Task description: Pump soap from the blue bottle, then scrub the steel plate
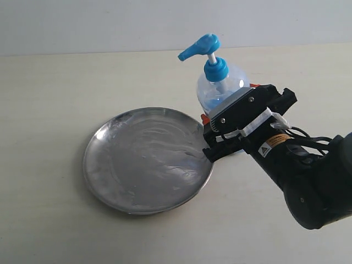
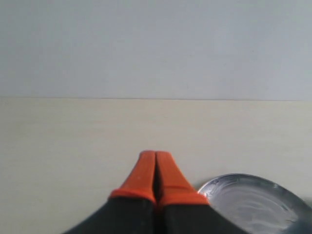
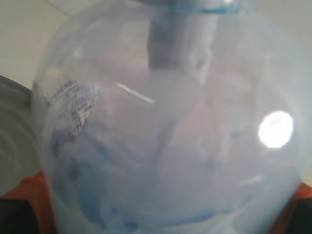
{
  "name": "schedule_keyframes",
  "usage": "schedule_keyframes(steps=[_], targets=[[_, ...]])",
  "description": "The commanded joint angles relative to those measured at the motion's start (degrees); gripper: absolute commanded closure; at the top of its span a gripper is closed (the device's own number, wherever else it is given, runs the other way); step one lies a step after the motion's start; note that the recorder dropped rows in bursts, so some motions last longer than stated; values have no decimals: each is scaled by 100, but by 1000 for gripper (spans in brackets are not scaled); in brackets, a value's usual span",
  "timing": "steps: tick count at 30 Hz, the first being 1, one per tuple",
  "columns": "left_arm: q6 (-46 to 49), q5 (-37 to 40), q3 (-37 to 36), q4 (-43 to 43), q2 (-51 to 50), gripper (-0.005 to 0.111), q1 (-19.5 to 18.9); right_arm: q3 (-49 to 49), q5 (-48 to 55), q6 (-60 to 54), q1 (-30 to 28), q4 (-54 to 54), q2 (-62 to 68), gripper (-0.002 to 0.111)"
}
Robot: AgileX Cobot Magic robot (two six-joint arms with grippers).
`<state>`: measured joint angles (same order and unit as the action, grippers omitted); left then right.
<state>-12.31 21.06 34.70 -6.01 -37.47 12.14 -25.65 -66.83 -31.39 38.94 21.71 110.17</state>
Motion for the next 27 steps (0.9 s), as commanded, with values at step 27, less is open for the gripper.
schedule_keyframes(steps=[27], targets=[[3675,1860,949,4370,-2441,107,61,4,-313,-11,4,-28,-84,108]])
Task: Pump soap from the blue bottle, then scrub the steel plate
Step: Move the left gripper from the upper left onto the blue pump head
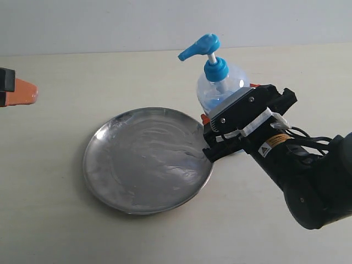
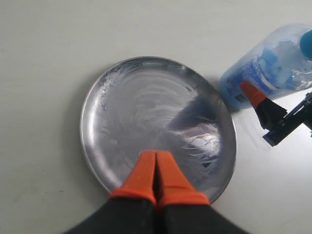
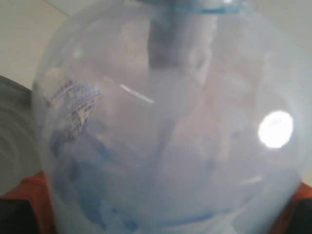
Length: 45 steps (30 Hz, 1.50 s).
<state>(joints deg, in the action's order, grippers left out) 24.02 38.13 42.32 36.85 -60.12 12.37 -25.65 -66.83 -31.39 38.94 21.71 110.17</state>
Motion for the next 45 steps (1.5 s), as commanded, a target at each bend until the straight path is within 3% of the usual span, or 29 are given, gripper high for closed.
schedule_keyframes(steps=[1,9,20,38,45], targets=[[57,192,240,84,-226,107,37,4,-313,-11,4,-28,-84,108],[211,247,682,365,-505,107,95,4,-313,-11,4,-28,-84,108],[220,437,1931,264,-1282,107,888,4,-313,-11,4,-28,-84,108],[-27,1453,3937,-98,-2725,107,914,4,-313,-38,4,-28,-84,108],[-27,1708,4759,-365,-3158,107,1342,4,-313,-13,4,-28,-84,108]])
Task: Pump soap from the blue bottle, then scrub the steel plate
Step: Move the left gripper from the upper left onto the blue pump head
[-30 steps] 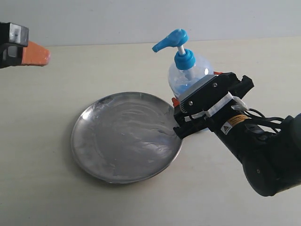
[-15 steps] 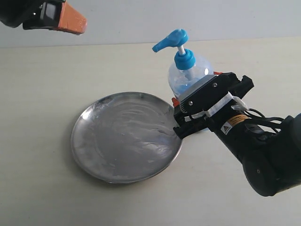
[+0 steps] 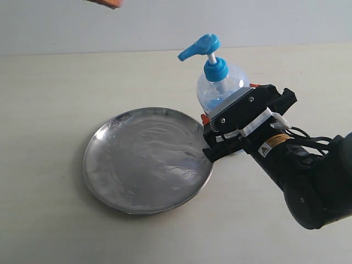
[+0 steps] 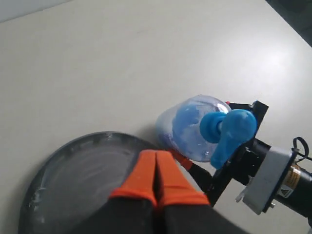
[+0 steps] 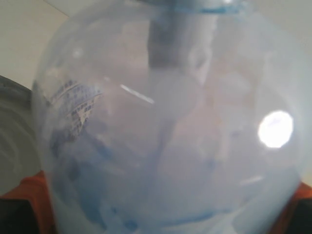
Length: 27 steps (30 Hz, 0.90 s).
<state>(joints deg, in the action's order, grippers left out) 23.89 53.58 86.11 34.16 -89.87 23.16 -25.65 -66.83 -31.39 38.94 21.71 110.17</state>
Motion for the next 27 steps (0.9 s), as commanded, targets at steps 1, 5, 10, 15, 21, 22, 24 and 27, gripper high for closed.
schedule_keyframes(steps=[1,5,10,15,21,22,24,27], targets=[[-2,217,481,-127,-256,107,366,4,-313,-13,4,-28,-84,108],[139,325,704,-358,-495,107,825,4,-313,-13,4,-28,-84,108],[139,302,856,-447,-760,107,1199,4,-313,-13,4,-28,-84,108],[115,232,1006,-473,-879,107,1361,4,-313,-13,4,-28,-84,108],[-34,74,1017,-496,-919,107,1405,4,-313,-13,4,-28,-84,108],[-34,65,1016,-496,-933,107,1405,4,-313,-13,4,-28,-84,108],[-34,13,1016,-496,-1013,107,1405,4,-313,-12,4,-28,-84,108],[-34,-9,1016,-481,-1137,107,1430,4,-313,-12,4,-28,-84,108]])
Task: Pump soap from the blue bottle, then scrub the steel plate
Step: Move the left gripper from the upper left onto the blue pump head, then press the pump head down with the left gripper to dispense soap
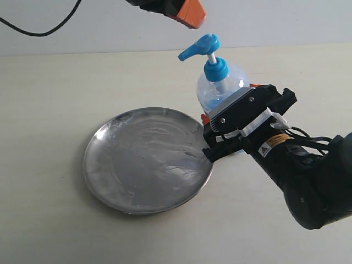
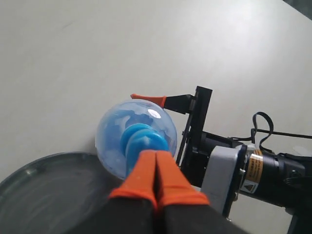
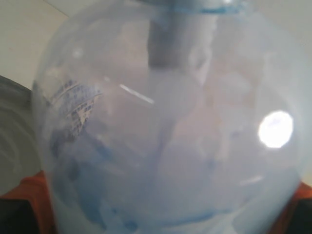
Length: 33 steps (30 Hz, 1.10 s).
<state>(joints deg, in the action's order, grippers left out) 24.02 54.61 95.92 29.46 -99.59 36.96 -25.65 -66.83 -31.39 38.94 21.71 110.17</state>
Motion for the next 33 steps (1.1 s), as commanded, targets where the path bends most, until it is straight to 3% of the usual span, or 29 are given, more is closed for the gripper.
schedule_keyframes(steps=[1,8,33], targets=[[-47,-125,35,-11,-196,107,75,4,-313,-12,4,-28,-84,108],[-47,-411,35,60,-247,107,133,4,-313,-12,4,-28,-84,108],[-189,-129,35,85,-581,107,133,4,-313,-12,4,-121,-84,108]])
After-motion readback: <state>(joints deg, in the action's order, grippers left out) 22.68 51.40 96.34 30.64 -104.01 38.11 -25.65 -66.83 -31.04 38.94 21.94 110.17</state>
